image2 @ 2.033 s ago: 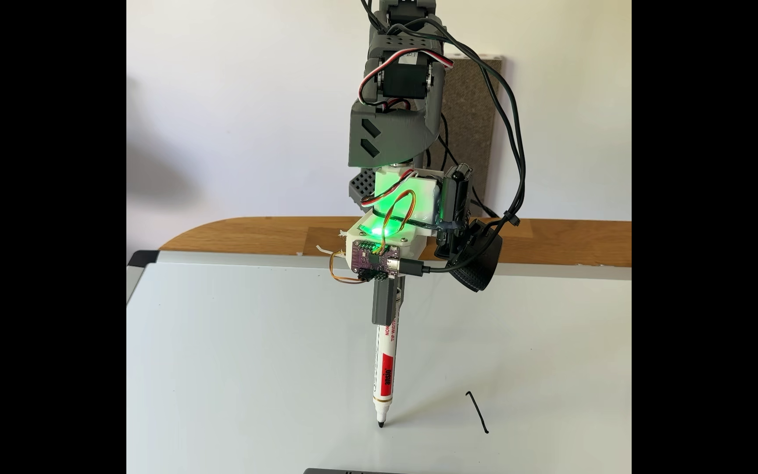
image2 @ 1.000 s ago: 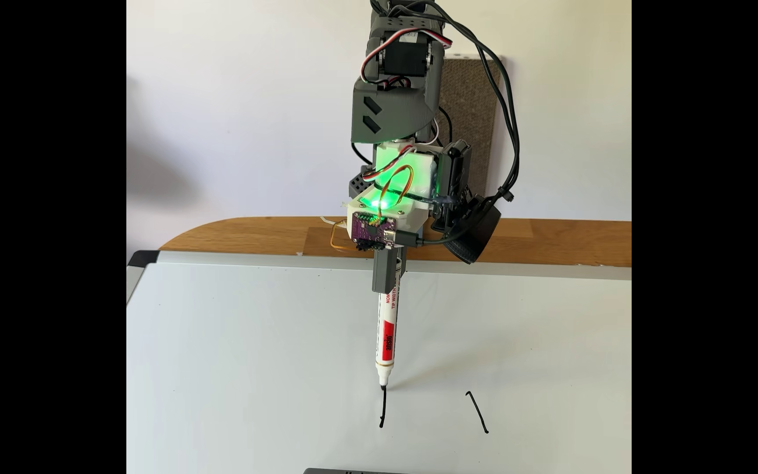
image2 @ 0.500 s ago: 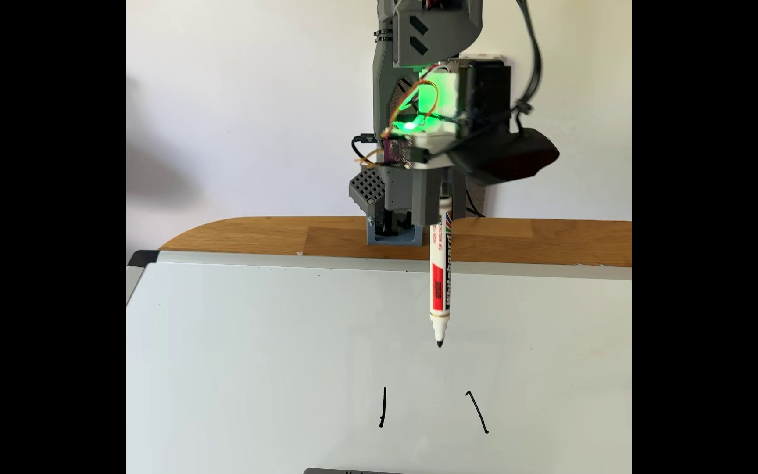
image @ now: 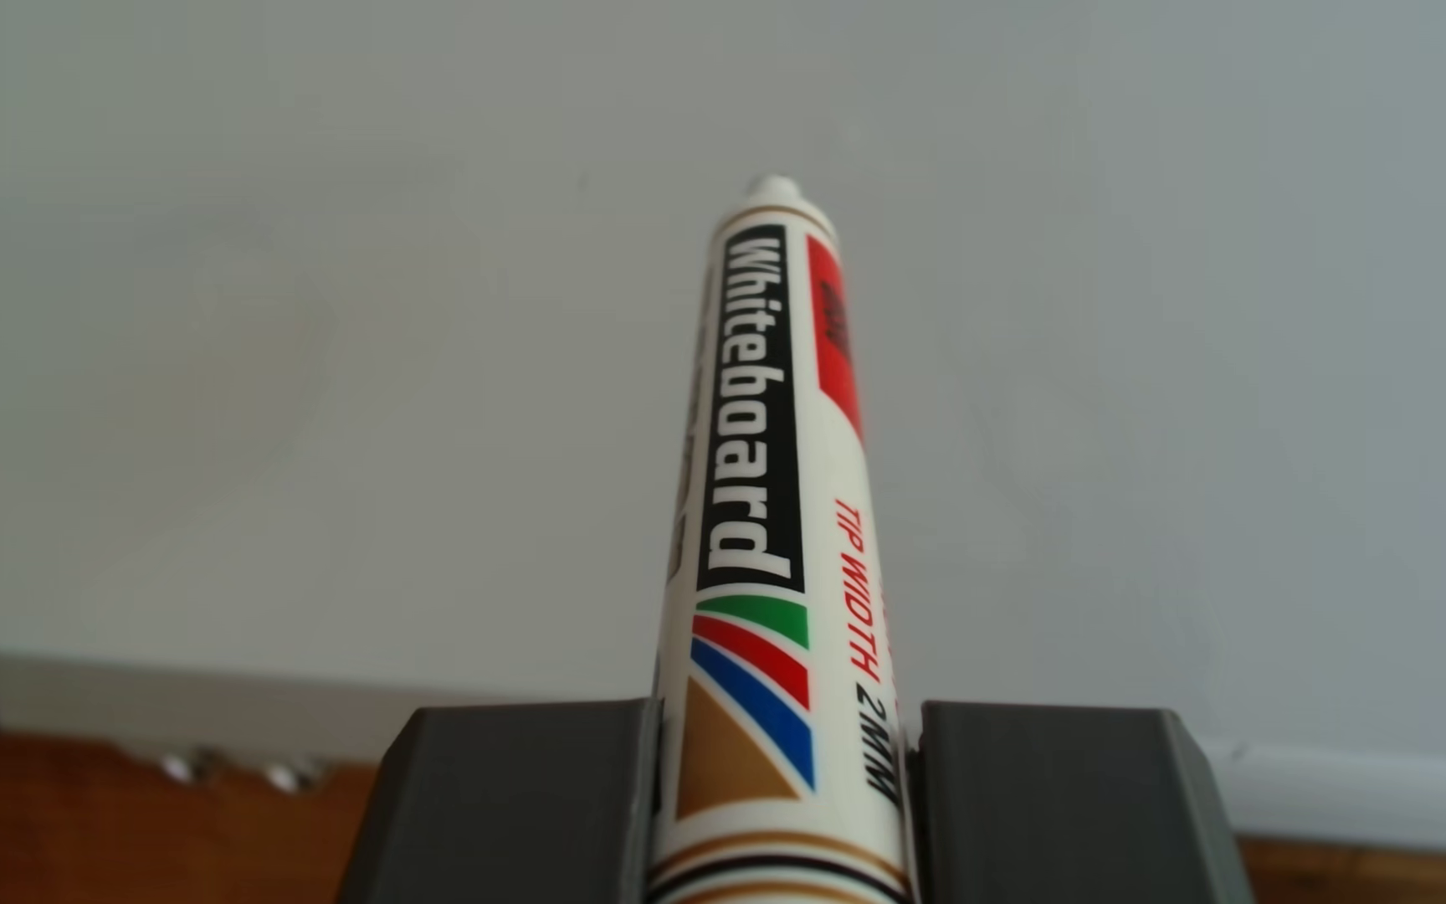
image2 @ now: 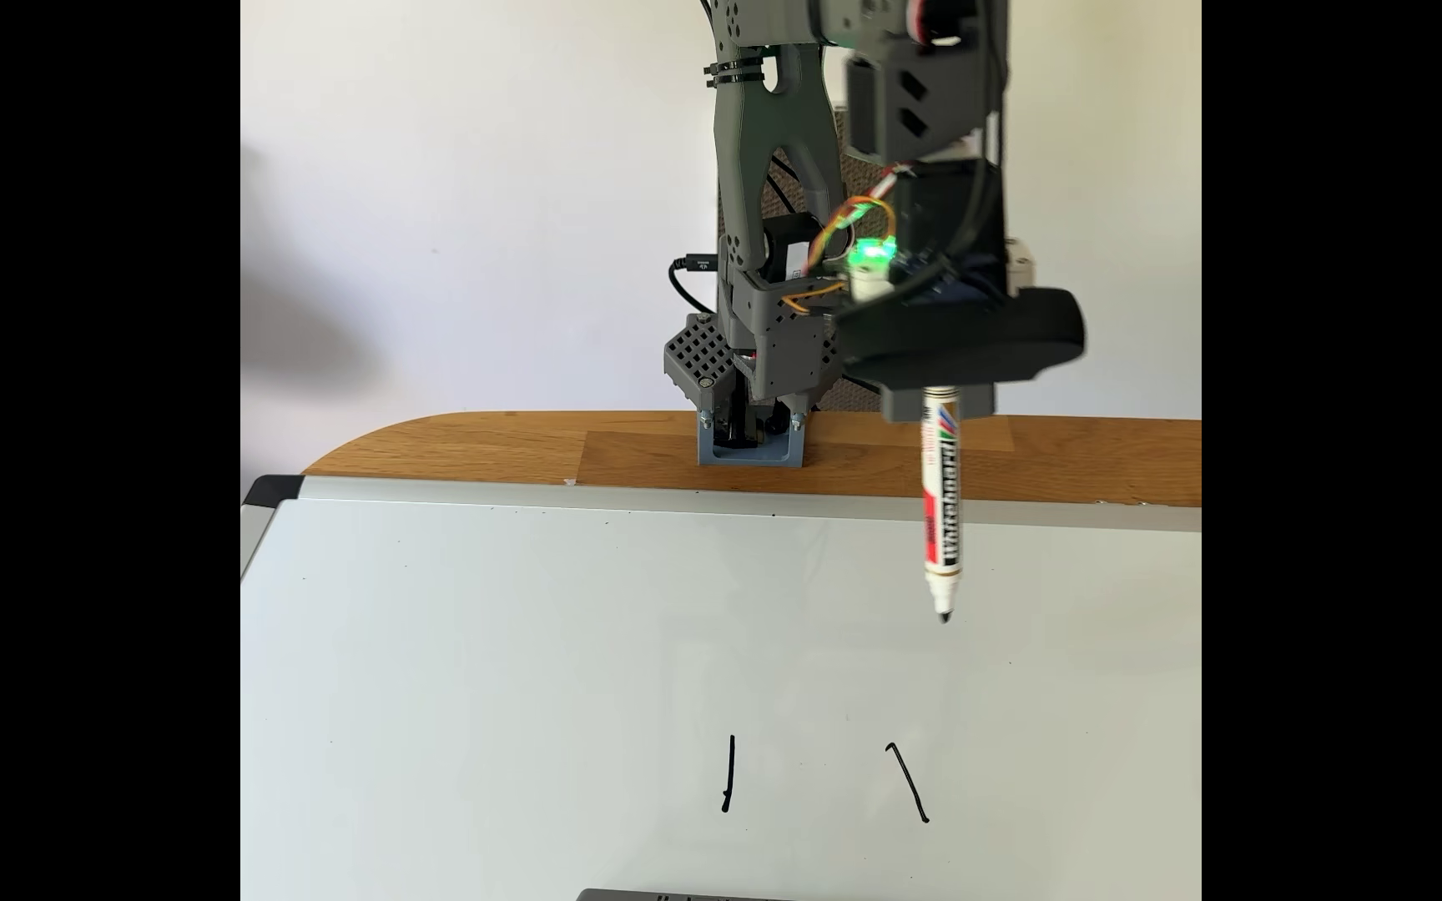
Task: Draw a face
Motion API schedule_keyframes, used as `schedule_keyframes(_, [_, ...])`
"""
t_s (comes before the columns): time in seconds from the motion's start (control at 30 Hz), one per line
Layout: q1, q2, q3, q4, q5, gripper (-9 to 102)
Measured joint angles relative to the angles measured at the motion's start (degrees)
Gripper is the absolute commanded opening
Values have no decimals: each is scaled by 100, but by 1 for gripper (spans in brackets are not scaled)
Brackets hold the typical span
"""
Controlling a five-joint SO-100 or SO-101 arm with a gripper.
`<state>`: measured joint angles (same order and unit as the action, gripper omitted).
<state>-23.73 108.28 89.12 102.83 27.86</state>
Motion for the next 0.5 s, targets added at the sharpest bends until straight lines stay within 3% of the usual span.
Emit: schedule_keyframes(0.5, [185, -1011, 88, -1081, 141, -1])
